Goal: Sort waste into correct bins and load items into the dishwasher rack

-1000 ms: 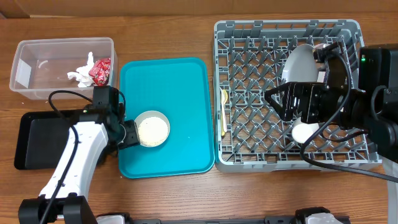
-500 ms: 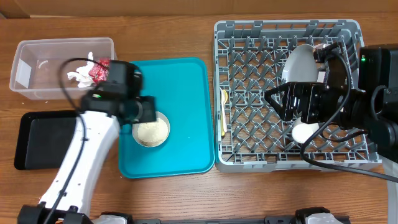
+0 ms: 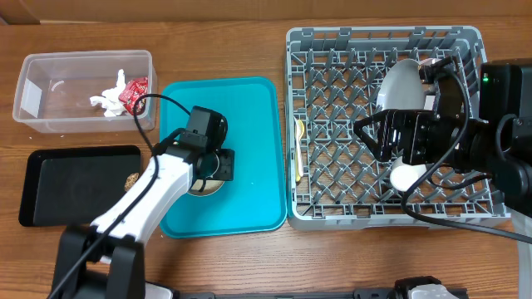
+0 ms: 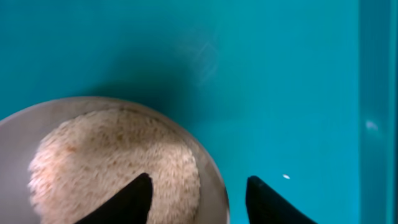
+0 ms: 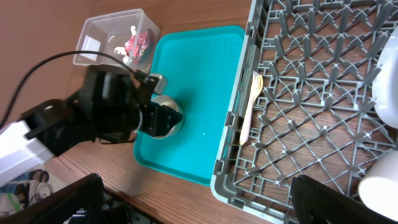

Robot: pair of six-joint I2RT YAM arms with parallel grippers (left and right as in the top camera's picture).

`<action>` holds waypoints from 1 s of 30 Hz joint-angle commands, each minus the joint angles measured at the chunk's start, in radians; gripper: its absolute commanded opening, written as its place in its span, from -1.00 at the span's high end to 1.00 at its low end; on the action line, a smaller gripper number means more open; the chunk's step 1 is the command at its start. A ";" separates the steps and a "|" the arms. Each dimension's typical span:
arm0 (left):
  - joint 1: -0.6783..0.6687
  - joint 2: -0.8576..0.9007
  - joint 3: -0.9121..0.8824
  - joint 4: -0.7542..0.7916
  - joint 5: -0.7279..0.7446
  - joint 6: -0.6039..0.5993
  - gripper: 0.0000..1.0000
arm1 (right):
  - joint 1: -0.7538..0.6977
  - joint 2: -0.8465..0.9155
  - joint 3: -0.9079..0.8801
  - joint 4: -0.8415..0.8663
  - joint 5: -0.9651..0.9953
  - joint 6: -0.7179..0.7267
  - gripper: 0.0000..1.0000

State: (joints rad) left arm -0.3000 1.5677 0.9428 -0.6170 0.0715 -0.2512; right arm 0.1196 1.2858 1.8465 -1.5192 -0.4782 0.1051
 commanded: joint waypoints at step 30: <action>0.005 -0.163 0.034 -0.188 -0.068 -0.136 0.92 | 0.003 0.001 0.006 0.002 0.006 0.000 -1.00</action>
State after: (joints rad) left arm -0.3050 1.4391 0.9638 -0.7807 0.0475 -0.3500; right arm 0.1196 1.2861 1.8465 -1.5196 -0.4786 0.1047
